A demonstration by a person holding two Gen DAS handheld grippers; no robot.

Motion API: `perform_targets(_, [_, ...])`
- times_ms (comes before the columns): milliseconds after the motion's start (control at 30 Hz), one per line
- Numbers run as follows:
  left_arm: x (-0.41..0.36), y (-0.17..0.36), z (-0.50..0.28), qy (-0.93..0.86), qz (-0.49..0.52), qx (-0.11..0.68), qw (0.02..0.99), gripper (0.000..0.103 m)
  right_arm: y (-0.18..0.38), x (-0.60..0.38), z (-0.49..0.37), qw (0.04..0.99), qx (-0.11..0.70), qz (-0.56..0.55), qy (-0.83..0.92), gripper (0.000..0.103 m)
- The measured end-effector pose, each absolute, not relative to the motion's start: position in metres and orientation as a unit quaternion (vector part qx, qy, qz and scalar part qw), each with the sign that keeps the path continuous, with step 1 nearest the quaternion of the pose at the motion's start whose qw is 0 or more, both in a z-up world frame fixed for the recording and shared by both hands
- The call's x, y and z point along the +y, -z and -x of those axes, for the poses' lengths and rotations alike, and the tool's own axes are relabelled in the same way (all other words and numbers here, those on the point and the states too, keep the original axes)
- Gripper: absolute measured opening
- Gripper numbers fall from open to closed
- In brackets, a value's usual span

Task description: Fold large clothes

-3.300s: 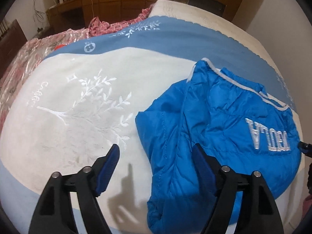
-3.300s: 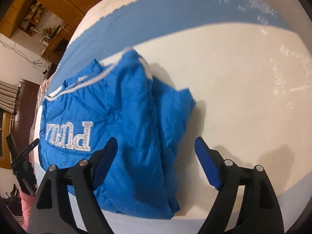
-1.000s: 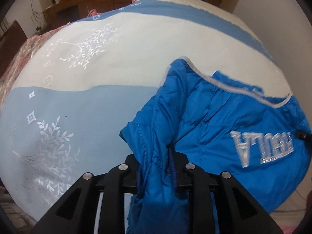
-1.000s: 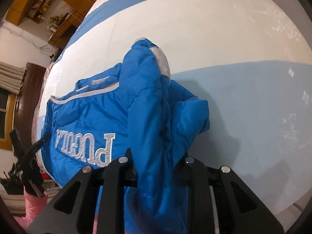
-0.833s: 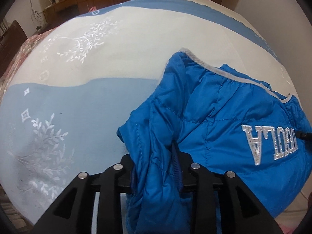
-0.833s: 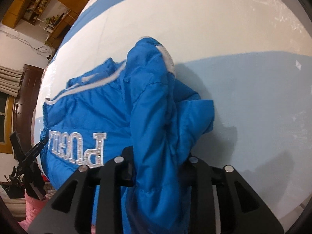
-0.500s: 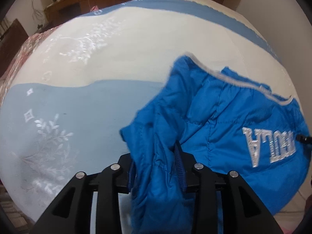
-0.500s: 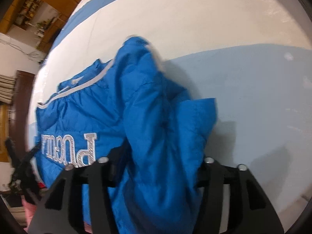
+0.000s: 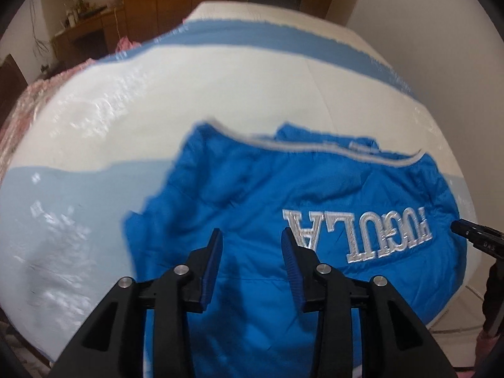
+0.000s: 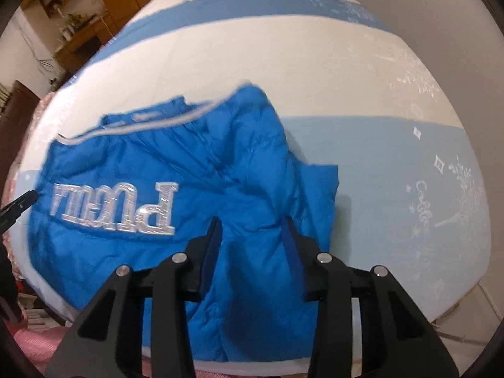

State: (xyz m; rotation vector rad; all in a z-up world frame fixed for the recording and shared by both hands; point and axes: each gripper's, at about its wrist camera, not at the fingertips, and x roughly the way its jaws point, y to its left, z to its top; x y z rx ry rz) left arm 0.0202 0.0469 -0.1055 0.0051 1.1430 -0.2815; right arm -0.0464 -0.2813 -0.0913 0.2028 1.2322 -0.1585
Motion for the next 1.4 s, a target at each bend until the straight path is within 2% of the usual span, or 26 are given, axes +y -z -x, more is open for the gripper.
perform_targets(167, [0.041,0.141,-0.02,0.123,-0.002,0.552,0.825,0.041,0.127,-0.285,0.051,0.804,0.58,-0.093,0.089,0.038])
perform_targets(300, [0.04,0.149,-0.021,0.124,-0.008,0.541,0.832,0.041,0.142,-0.288,0.061,0.824,0.546,-0.116,0.095,0.039])
perform_targets(667, [0.041,0.118,-0.008,0.103,-0.018,0.538,0.836,0.04,0.106,-0.287,0.066,0.824,0.539,-0.136,0.109,0.038])
perform_targets(867, [0.052,0.124,-0.004,0.104,-0.025,0.548,0.83,0.04,0.105,-0.267,0.072,0.827,0.538,-0.12,0.115,0.039])
perform_targets(1200, [0.057,0.137,-0.002,0.122,-0.026,0.546,0.829,0.041,0.136,-0.271,0.054,0.823,0.544,-0.107,0.127,0.039])
perform_targets(1400, [0.059,0.131,-0.002,0.114,-0.022,0.551,0.826,0.044,0.126,-0.28,0.047,0.814,0.559,-0.114,0.106,0.041])
